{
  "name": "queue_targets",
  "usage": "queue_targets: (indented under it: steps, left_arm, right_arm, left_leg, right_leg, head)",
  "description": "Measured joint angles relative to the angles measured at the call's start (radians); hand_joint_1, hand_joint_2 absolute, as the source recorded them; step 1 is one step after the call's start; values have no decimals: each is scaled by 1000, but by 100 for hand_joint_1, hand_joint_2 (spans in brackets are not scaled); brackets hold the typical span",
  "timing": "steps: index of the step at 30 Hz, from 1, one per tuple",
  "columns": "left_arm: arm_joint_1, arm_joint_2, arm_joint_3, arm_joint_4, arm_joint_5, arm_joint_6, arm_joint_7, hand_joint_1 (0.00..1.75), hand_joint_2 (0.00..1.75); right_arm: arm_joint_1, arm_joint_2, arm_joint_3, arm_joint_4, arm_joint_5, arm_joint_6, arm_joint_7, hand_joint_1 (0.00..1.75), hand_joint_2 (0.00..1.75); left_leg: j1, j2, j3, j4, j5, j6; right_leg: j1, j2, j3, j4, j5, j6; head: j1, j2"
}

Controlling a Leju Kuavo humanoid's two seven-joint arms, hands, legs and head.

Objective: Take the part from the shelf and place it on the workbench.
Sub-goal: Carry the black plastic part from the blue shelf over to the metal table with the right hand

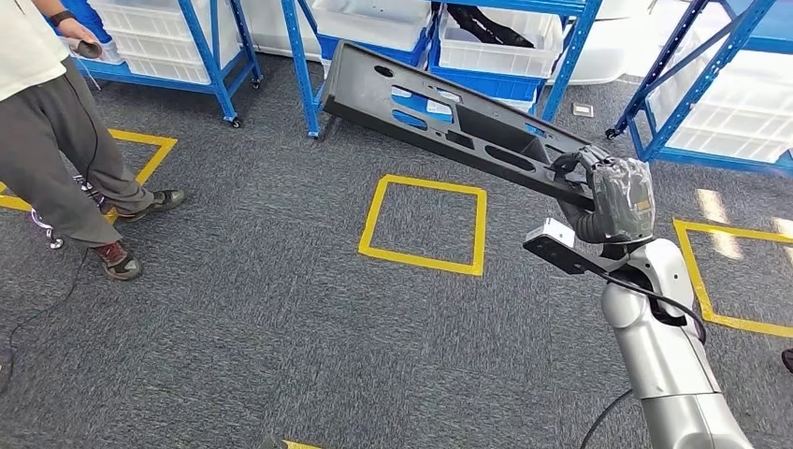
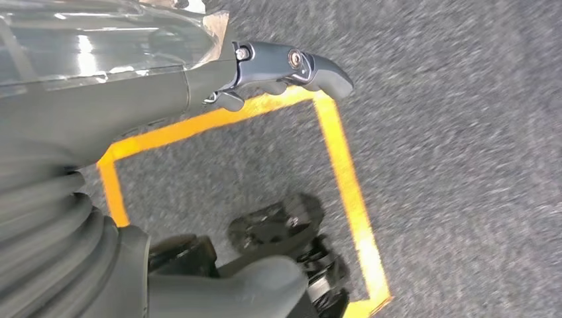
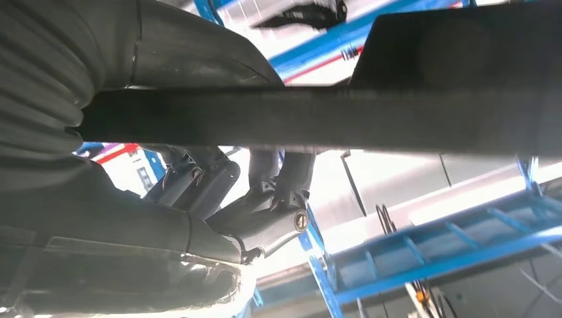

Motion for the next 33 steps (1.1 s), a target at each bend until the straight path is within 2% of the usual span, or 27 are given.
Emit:
queue_targets:
  steps: [1,2,3,4,5,6,7,9,10,12,13,14,15,16,17,19,20,21,23,25,26,28,29,30,31,32,33]
  left_arm:
    - [0,-1,0,0,-3,1,-1,0,175]
    - [0,-2,0,0,-6,2,-3,0,175]
    - [0,-2,0,0,-8,3,-3,0,175]
    - [0,-2,0,0,-8,4,-4,0,175]
    - [0,-2,0,0,-9,4,-4,0,175]
    - [0,-2,0,0,-9,5,-4,0,175]
    - [0,-2,0,0,-10,6,-4,0,175]
    - [3,-1,0,0,-10,6,-4,0,175]
    - [4,-1,0,0,-10,6,-4,0,175]
    - [8,-1,0,0,-9,7,-4,0,175]
    - [9,-1,0,0,-8,7,-4,0,175]
    - [11,-1,0,0,-8,8,-4,0,175]
    - [12,-1,0,0,-7,9,-4,0,175]
    - [13,-1,0,0,-7,10,-4,0,175]
    - [14,0,0,0,-7,12,-4,0,175]
    - [14,1,1,0,-6,14,-4,0,175]
    - [13,2,1,0,-6,15,-4,0,175]
    - [13,3,1,0,-6,15,-4,0,175]
    - [13,2,1,0,-6,15,-5,0,175]
    - [13,1,2,0,-7,15,-6,0,175]
    - [12,0,2,0,-8,15,-6,0,175]
    - [12,-2,2,0,-10,14,-6,0,175]
    - [12,-3,2,0,-10,14,-5,0,175]
    - [13,-3,2,0,-10,13,-5,0,175]
    - [14,-4,2,0,-10,13,-4,0,175]
    - [14,-4,2,0,-10,12,-4,0,175]
    - [13,-4,2,0,-10,12,-4,0,175]
  right_arm:
    - [1,-1,-2,0,-1,5,0,173,175]
    - [1,-3,-4,-1,1,9,0,173,175]
    - [2,-5,-5,-2,8,10,0,173,175]
    - [2,-6,-6,-5,18,11,0,173,175]
    - [2,-8,-7,-9,29,9,-1,173,175]
    - [3,-8,-6,-12,39,7,-1,173,175]
    - [5,-9,-6,-15,44,5,-2,173,175]
    - [6,-8,-4,-18,49,3,-3,173,175]
    - [6,-7,-3,-19,52,3,-3,173,175]
    - [2,-4,-2,-20,59,2,-3,173,175]
    - [0,-2,-1,-20,64,2,-3,173,175]
    - [0,1,0,-20,70,2,-3,173,175]
    - [-1,3,1,-19,74,2,-3,173,175]
    - [-2,5,2,-19,78,1,-3,173,175]
    - [-3,6,4,-19,80,1,-3,173,175]
    - [-9,8,8,-19,82,0,-3,173,175]
    - [-12,9,9,-19,82,0,-3,173,175]
    - [-15,10,10,-19,82,-1,-3,173,175]
    - [-18,12,10,-19,82,-1,-3,173,175]
    - [-20,10,10,-20,82,-2,-3,173,175]
    - [-21,7,10,-20,81,-3,-3,173,175]
    - [-18,0,9,-20,78,-5,-3,173,175]
    - [-14,-3,9,-20,77,-6,-3,173,175]
    - [-9,-5,9,-20,76,-6,-3,173,175]
    - [-4,-6,9,-20,75,-6,-3,173,175]
    - [-2,-7,9,-21,76,-6,-3,173,175]
    - [-1,-7,9,-22,77,-6,-3,173,175]
  left_leg:
    - [2,2,-22,1,14,-4]
    - [4,3,-43,3,29,-10]
    - [5,4,-62,6,43,-17]
    - [5,4,-76,12,54,-25]
    - [3,4,-86,17,63,-32]
    - [1,4,-91,22,71,-37]
    - [1,4,-93,22,78,-40]
    - [9,3,-97,27,79,-46]
    - [13,1,-106,46,56,-49]
    - [15,-4,-142,147,-30,-54]
    - [15,-5,-166,220,-72,-55]
    - [14,-6,-183,282,-97,-55]
    - [14,-6,-188,317,-104,-52]
    - [13,-7,-174,314,-93,-46]
    - [10,-7,-141,271,-71,-36]
    - [-3,-2,-55,142,-32,-8]
    - [-10,5,-26,95,-23,2]
    - [-16,10,-12,68,-22,9]
    - [-21,12,-8,49,-19,11]
    - [-16,4,-1,25,-9,12]
    - [-13,0,2,15,-3,13]
    - [-11,-11,0,10,2,14]
    - [-11,-17,-2,11,3,14]
    - [-10,-24,-4,12,4,12]
    - [-10,-30,-6,13,5,9]
    - [-8,-37,-8,16,6,6]
    - [-6,-44,-11,21,7,2]
  right_leg:
    - [-4,0,13,17,32,18]
    - [-9,0,40,7,64,34]
    - [-14,0,88,-42,71,44]
    - [-13,2,150,-120,50,43]
    - [-10,3,199,-192,15,33]
    - [-7,4,235,-249,-18,20]
    - [-4,5,248,-275,-35,7]
    - [-9,3,242,-275,-29,-15]
    - [-9,2,240,-273,-23,-26]
    - [-5,-1,231,-273,-8,-45]
    - [-2,-2,224,-273,-2,-50]
    - [2,-2,219,-272,3,-53]
    - [5,-3,215,-272,7,-53]
    - [9,-4,212,-271,9,-53]
    - [13,-5,212,-271,9,-53]
    - [21,-10,212,-271,10,-52]
    - [24,-14,212,-271,10,-52]
    - [25,-18,211,-272,10,-50]
    - [27,-27,209,-275,10,-43]
    - [27,-25,198,-260,-1,-35]
    - [26,-19,180,-226,-19,-34]
    - [18,-6,120,-108,-66,-33]
    - [14,-4,90,-50,-83,-29]
    - [10,-3,72,-19,-86,-23]
    - [5,-2,71,-24,-73,-13]
    - [0,-2,90,-69,-47,-1]
    - [-7,3,120,-138,-17,11]
  head:
    - [0,0]
    - [0,0]
    - [0,0]
    - [1,0]
    - [0,0]
    - [-1,0]
    - [-3,0]
    - [-5,0]
    - [-6,0]
    - [-6,0]
    - [-7,0]
    - [-7,0]
    - [-7,0]
    - [-7,0]
    - [-7,0]
    - [-6,0]
    - [-6,0]
    - [-6,0]
    - [-6,0]
    - [-6,0]
    - [-5,0]
    - [-5,0]
    - [-4,0]
    - [-5,0]
    - [-5,0]
    - [-5,0]
    - [-5,0]
